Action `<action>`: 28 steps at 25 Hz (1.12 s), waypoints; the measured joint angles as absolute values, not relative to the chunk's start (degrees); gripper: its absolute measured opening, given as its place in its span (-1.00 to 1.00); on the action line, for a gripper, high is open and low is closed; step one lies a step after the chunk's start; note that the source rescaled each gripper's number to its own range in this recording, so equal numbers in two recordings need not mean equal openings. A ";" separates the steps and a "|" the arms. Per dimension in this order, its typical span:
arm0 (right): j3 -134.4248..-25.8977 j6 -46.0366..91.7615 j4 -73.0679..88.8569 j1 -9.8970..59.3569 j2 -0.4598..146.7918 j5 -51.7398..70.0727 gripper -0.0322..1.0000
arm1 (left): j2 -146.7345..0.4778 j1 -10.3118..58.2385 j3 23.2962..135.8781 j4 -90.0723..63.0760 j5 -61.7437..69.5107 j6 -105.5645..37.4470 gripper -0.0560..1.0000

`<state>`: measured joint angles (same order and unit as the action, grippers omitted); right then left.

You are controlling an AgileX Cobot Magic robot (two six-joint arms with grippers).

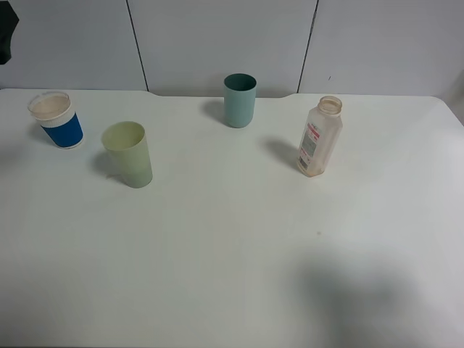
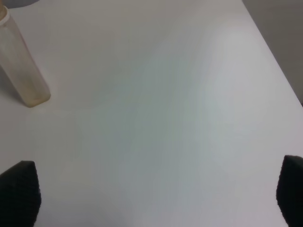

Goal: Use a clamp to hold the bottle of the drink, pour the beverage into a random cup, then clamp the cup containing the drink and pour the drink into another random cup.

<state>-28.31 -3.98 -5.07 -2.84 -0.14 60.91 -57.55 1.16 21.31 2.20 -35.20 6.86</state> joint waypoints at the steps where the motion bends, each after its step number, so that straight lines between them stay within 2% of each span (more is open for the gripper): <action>1: -28.31 -3.98 -5.07 -2.84 -0.14 60.91 1.00 | -55.42 1.22 21.08 2.20 -33.15 7.08 0.80; 14: -28.31 -3.98 -5.07 -2.84 -0.14 60.91 1.00 | -27.54 1.28 20.83 1.78 -1.12 8.22 0.80; 22: -28.31 -3.98 -5.07 -2.84 -0.14 60.91 1.00 | -18.28 1.28 20.90 0.00 8.70 8.22 0.80; 28: -28.31 -3.98 -5.07 -2.84 -0.14 60.91 1.00 | -11.47 1.28 28.13 0.00 23.78 8.47 0.80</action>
